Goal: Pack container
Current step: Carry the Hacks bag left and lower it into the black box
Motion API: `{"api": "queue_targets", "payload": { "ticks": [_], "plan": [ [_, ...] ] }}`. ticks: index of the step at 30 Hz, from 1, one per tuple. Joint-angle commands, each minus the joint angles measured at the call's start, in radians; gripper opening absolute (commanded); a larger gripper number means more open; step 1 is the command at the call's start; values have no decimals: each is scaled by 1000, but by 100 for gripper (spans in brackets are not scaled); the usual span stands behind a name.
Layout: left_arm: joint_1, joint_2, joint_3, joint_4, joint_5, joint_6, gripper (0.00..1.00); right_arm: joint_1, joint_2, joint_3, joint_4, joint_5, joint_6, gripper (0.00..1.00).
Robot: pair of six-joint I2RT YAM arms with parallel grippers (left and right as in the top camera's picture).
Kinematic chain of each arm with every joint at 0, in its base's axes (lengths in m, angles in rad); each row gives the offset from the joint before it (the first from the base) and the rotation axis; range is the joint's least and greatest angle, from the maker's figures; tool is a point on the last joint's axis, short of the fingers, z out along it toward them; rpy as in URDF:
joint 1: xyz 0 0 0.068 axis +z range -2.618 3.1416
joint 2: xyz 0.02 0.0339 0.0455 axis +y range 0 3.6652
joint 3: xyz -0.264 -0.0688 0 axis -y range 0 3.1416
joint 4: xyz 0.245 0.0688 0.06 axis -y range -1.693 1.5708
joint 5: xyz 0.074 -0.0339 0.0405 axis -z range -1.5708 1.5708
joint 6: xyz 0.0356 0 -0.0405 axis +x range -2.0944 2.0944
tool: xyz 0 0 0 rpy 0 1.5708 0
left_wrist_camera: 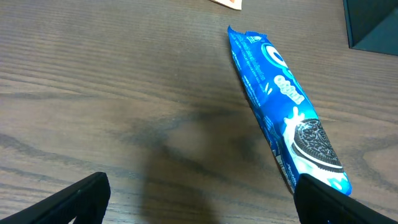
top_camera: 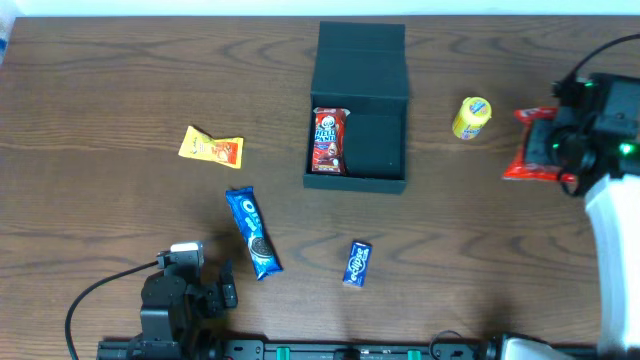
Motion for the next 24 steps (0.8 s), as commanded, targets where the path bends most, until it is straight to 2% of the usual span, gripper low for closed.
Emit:
{"api": "queue_targets", "payload": {
  "ticks": [1, 6, 13, 24],
  "plan": [
    [4, -9, -42, -14, 7, 14, 95, 98, -64, 0, -36, -7, 128, 28],
    [4, -9, -42, -14, 7, 14, 95, 272, -55, 0, -43, -7, 326, 28],
    [4, -9, -42, -14, 7, 14, 95, 512, 86, 2, 119, -7, 480, 29],
    [4, -9, -42, -14, 7, 14, 95, 597, 375, 173, 184, -6, 568, 27]
  ]
}}
